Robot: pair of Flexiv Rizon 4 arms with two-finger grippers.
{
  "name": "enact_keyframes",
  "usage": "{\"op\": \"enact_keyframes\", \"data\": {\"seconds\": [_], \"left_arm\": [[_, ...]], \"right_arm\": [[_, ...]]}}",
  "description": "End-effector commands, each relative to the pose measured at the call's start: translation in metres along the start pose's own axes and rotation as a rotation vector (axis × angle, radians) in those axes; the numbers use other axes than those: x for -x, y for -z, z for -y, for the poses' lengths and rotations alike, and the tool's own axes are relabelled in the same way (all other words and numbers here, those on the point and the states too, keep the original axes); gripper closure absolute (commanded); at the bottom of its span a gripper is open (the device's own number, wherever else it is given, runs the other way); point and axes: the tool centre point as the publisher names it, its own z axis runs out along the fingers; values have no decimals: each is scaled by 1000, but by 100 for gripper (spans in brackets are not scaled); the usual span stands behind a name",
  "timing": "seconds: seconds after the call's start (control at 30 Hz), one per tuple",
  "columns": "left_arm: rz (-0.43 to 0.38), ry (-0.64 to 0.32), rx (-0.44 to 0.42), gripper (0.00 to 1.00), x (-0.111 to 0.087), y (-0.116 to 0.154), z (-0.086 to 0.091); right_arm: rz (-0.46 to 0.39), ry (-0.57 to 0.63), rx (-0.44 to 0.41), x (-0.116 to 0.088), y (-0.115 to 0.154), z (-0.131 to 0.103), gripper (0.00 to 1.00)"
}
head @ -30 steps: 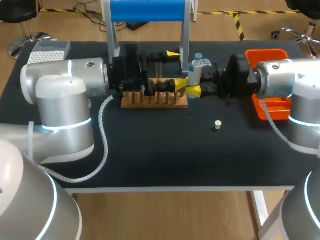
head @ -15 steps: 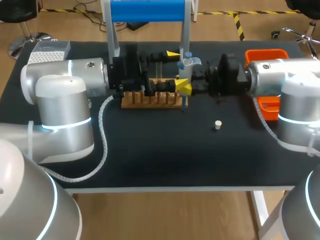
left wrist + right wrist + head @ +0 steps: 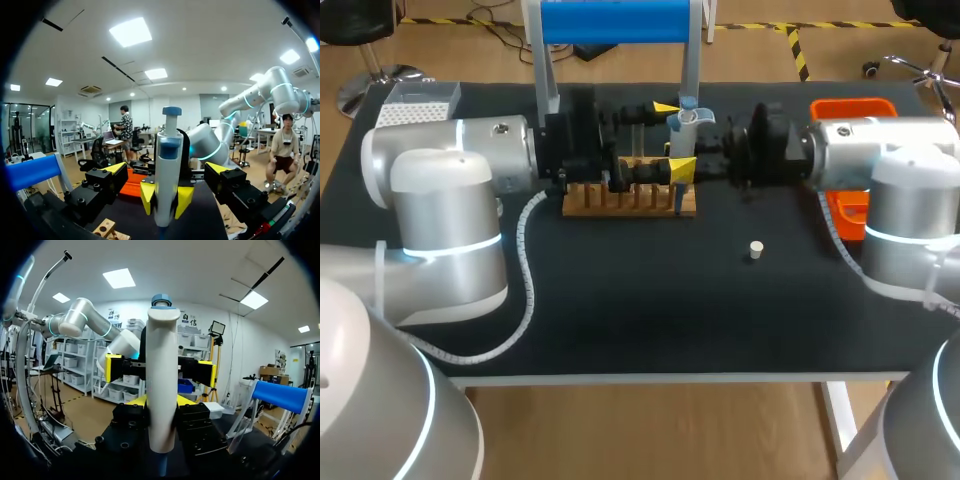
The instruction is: Invert the test tube, pick up the pipette, mount the tip to pipette, aspirate from beaker and dispense into the tube, eject the tip, return the pipette, and cap with the stopper.
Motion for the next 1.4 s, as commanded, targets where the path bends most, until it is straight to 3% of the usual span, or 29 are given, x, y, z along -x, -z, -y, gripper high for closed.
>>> {"op": "enact_keyframes", "data": {"seconds": [0.03,0.43,0.47,0.5,0.57,0.83,0.9,0.93,1.23,1.27,1.3,1.33,1.4], "left_arm": [[1,-1,-2,0,0,0,-1],[1,-1,-2,0,0,0,-1],[1,-1,-2,8,0,0,-1],[1,-1,-2,28,0,0,-1],[1,-1,-2,49,0,0,-1],[1,-1,-2,58,0,0,-1],[1,-1,-2,72,0,0,-1],[1,-1,-2,100,0,0,-1],[1,-1,-2,100,0,0,-1],[1,-1,-2,100,0,0,-1],[1,-1,-2,100,0,0,-1],[1,-1,-2,100,0,0,-1],[1,-1,-2,100,0,0,-1]], "right_arm": [[19,2,0,-4,-1,0,100],[52,4,6,-2,1,0,100],[53,5,6,-2,1,0,100],[53,5,6,-2,0,0,100],[54,4,6,-1,0,0,100],[52,2,5,-1,-3,0,100],[52,2,5,-1,-3,0,100],[52,2,5,-1,-3,0,100],[27,4,-18,-1,-5,0,100],[32,10,-24,-2,-5,0,77],[36,14,-28,-2,-5,0,27],[34,15,-28,-3,-5,-1,0],[27,15,-29,-4,-3,-3,0]]}}
